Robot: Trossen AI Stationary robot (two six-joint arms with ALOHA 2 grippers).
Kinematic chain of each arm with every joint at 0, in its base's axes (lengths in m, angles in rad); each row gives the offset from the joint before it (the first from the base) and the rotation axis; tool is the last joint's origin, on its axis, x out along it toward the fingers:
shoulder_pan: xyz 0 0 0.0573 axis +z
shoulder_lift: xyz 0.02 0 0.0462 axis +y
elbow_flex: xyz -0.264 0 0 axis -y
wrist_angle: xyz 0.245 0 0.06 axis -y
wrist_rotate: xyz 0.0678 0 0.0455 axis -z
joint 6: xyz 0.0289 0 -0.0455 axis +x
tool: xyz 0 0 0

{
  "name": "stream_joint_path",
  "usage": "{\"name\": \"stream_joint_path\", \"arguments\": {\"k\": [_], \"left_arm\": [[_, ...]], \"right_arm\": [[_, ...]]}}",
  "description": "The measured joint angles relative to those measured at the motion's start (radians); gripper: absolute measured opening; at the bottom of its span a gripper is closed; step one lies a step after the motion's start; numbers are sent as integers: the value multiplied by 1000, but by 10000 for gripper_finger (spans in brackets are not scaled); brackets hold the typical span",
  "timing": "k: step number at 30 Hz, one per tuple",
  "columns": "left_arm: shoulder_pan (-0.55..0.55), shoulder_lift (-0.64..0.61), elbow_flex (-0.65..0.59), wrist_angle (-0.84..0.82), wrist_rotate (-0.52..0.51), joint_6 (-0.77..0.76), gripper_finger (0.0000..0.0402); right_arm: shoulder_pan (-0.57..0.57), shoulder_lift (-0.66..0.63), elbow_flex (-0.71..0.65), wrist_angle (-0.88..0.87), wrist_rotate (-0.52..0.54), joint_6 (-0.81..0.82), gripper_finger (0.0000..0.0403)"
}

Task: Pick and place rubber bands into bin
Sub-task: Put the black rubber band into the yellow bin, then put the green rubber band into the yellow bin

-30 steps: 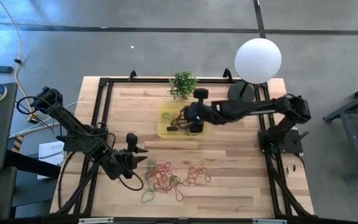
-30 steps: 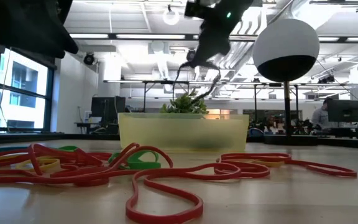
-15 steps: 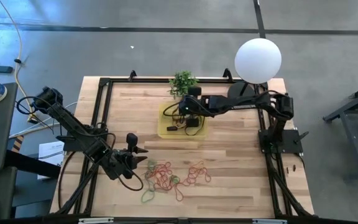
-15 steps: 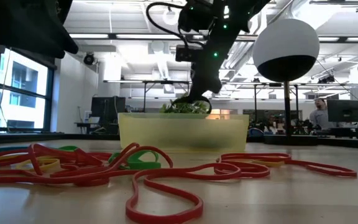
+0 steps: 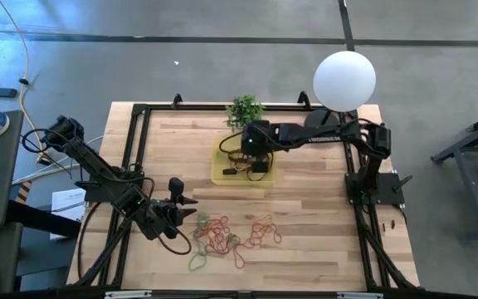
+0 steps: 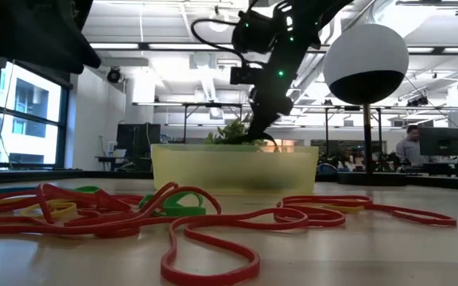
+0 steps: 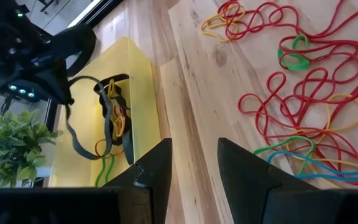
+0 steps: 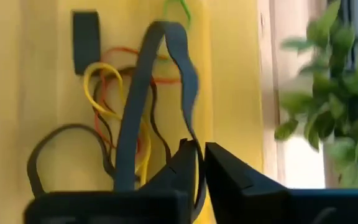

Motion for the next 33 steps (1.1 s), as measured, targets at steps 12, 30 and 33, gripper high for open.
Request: {"name": "stream_joint_path", "arguments": {"k": [12, 30, 33], "left_arm": [[0, 0, 0, 8, 0, -1, 117], [52, 8, 1, -73, 262, 68, 117], [121, 40, 1, -65, 311, 44, 117]], "right_arm": [[-12, -1, 0, -53, -29, 55, 167], [230, -69, 0, -52, -70, 71, 148], [301, -71, 0, -52, -68, 108, 137]]}}
